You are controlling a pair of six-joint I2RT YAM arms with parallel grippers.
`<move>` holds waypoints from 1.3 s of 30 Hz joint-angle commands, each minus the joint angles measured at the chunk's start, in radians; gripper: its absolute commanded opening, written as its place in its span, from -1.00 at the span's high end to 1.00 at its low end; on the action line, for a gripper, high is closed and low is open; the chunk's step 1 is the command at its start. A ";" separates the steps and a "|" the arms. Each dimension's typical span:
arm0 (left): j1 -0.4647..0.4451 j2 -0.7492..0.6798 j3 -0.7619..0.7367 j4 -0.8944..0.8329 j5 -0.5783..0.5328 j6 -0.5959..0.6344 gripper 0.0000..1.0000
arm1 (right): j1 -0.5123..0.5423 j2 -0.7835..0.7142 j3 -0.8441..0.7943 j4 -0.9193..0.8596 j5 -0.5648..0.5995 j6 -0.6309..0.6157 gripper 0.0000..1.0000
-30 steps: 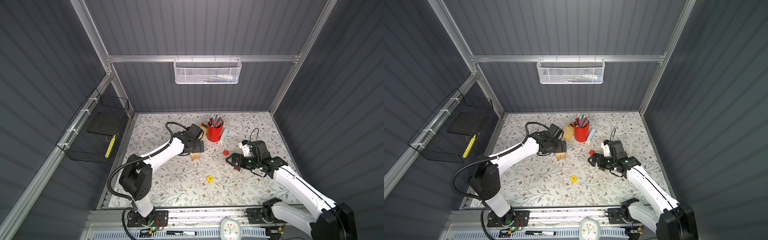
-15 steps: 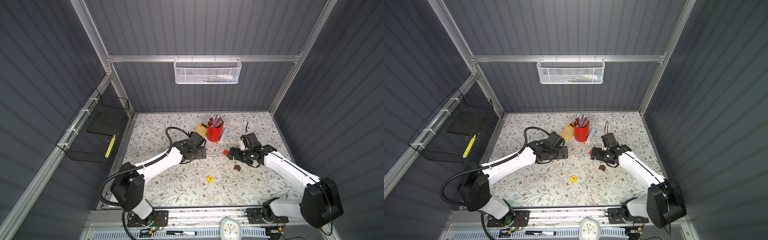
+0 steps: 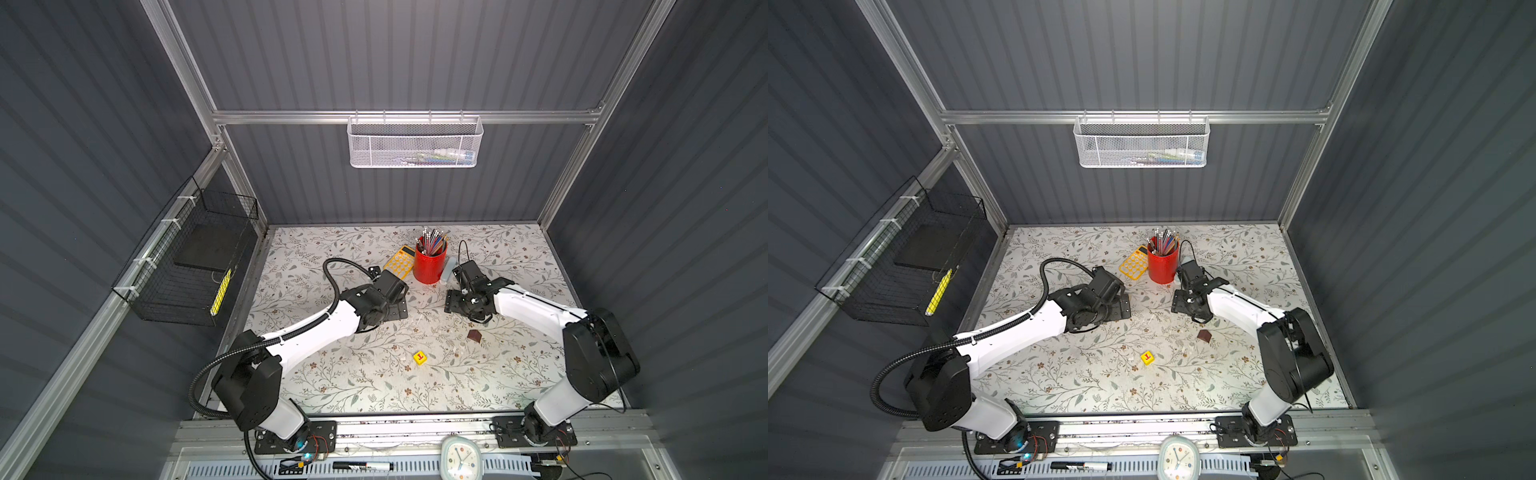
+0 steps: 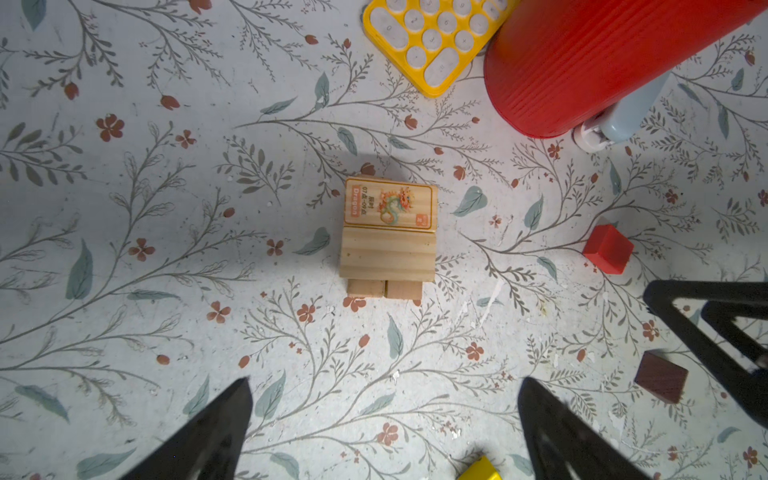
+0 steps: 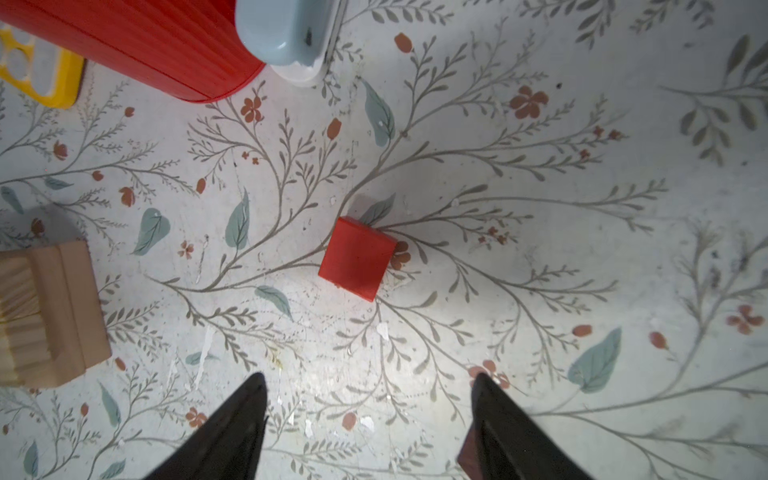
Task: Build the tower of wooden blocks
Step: 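Raise the left gripper off the stack while the right gripper grasps the red cube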
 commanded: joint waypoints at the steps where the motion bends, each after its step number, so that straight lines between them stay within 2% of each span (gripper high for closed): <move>1: -0.005 -0.041 -0.019 -0.020 -0.044 -0.023 -1.00 | 0.007 0.041 0.020 0.041 0.060 0.068 -0.44; 7: -0.005 -0.066 -0.029 -0.028 -0.080 -0.025 -0.99 | 0.019 0.122 0.055 0.063 0.095 0.124 -0.24; 12: -0.005 -0.067 -0.023 -0.034 -0.090 -0.020 -0.99 | 0.018 0.169 0.080 0.092 0.116 0.131 -0.16; 27: -0.005 -0.060 -0.023 -0.044 -0.095 -0.003 -0.99 | 0.021 0.256 0.126 0.105 0.131 0.096 0.06; 32: -0.005 -0.054 -0.020 -0.047 -0.094 -0.002 -1.00 | 0.021 0.280 0.144 0.092 0.147 0.069 0.19; 39: -0.004 -0.054 -0.015 -0.058 -0.095 0.000 -0.99 | 0.023 0.280 0.134 0.054 0.153 0.016 0.19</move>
